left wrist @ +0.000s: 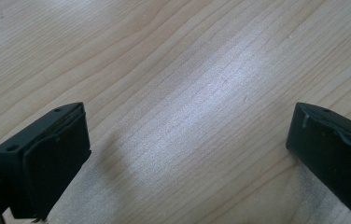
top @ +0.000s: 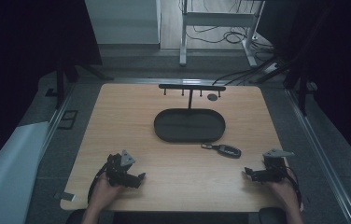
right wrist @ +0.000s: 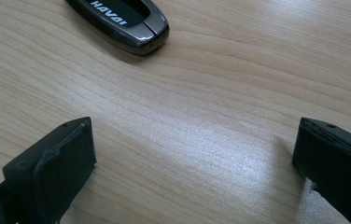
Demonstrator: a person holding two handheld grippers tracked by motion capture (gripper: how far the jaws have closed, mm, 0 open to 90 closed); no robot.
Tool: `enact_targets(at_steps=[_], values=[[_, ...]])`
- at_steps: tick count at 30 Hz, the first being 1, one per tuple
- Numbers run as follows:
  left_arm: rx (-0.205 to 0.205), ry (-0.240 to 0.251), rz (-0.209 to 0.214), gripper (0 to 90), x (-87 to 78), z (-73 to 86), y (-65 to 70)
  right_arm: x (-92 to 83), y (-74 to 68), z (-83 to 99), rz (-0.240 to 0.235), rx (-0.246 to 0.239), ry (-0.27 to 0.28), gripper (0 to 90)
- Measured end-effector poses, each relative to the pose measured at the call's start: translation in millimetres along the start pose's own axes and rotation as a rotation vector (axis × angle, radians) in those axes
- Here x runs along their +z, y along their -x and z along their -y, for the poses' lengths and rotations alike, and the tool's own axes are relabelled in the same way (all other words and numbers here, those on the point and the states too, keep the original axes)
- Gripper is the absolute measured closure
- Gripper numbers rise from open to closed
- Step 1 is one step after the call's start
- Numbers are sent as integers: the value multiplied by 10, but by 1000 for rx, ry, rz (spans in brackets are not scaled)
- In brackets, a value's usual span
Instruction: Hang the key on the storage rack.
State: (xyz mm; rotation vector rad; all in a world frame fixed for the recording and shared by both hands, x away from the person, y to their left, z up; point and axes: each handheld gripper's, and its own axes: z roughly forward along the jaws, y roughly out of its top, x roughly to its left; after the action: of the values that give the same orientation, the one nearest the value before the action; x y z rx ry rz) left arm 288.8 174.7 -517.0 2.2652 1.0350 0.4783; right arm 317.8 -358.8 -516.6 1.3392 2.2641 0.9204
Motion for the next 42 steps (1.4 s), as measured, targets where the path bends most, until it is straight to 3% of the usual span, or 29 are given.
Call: enact_targets(at_steps=[8,10,19,27,35,42], values=[[-50,-9,40,0,19,17,-48,-8,-27,-54,1,-15,-28,0],[-83,-5,67,0,33,37,-79,-10,-25,-67,-4,-18,-37,0],[-84,14,68,0,38,57,-85,-43,-21,-181,-14,-38,-73,0],[-83,14,68,0,37,57,-85,-32,-38,-287,-51,-54,-116,0],[-79,10,69,0,35,56,-88,-6,-77,-477,-58,-113,-167,0],[-79,8,69,0,34,56,-88,46,-120,-687,-84,-184,-270,0]])
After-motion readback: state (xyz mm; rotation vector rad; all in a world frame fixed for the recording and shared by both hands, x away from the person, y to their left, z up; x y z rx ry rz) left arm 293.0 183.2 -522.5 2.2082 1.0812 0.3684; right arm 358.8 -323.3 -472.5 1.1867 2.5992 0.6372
